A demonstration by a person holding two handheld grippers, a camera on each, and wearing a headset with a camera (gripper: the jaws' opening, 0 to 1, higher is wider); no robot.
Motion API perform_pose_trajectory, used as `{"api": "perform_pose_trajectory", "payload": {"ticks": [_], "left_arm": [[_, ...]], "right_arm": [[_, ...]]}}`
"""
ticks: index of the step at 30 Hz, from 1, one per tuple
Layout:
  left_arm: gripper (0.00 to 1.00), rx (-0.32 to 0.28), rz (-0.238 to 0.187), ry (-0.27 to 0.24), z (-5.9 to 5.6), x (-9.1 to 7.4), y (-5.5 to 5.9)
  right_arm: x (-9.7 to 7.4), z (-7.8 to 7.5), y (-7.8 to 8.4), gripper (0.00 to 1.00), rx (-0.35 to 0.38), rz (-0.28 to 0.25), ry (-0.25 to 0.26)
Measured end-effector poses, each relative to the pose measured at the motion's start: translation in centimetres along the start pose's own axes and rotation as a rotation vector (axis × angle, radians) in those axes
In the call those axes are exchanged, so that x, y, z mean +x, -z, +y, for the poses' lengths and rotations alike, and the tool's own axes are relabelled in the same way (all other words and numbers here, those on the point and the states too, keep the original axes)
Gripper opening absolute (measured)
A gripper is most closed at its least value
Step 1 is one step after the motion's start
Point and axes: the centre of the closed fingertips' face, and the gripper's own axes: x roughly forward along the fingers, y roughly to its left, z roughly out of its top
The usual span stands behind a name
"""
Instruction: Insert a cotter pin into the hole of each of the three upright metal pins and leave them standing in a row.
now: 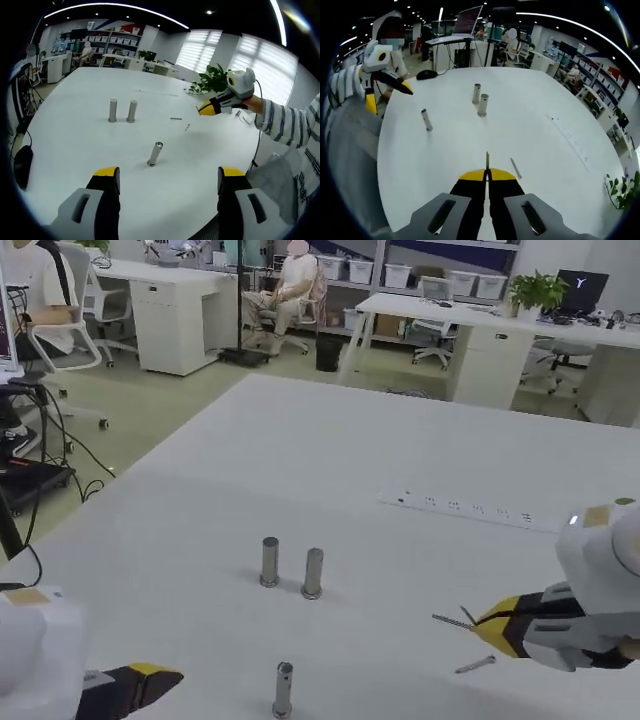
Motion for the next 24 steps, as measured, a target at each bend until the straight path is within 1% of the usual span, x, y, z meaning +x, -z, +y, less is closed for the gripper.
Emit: {"api": "perform_pose_trajectory", "payload": {"ticks": [5, 8, 12, 15, 18, 20, 24], "left_arm": [[0.73, -0.006, -0.015, 0.037, -0.8, 0.5, -1.0], [0.71, -0.014, -0.026, 0.055, -1.2, 0.7, -1.5], [0.66, -0.033, -0.038, 0.076, -1.4, 1.2, -2.3], [0.64, -0.035, -0.043, 0.088, -1.7, 1.4, -2.7], [0.62, -0.04, -0.065, 0.101, -1.9, 1.7, -3.5], [0.59, -0.052, -0.074, 0.112, -2.2, 1.8, -3.8], [0.56, -0.067, -0.09, 0.136, -2.6, 2.4, -4.6]], "right_arm": [[-1.1, 1.0, -1.0, 0.01, -0.037, -0.036, 0.022], [-1.4, 1.7, -1.3, 0.01, -0.068, -0.045, 0.029], [-1.3, 2.8, -1.6, 0.01, -0.1, -0.065, 0.013], [-1.2, 3.5, -1.8, 0.01, -0.121, -0.069, 0.002], [-1.4, 4.0, -2.1, 0.01, -0.143, -0.077, 0.003], [-1.6, 4.3, -2.4, 0.01, -0.151, -0.084, 0.007], [-2.0, 5.1, -3.0, 0.01, -0.182, -0.104, 0.015]]}}
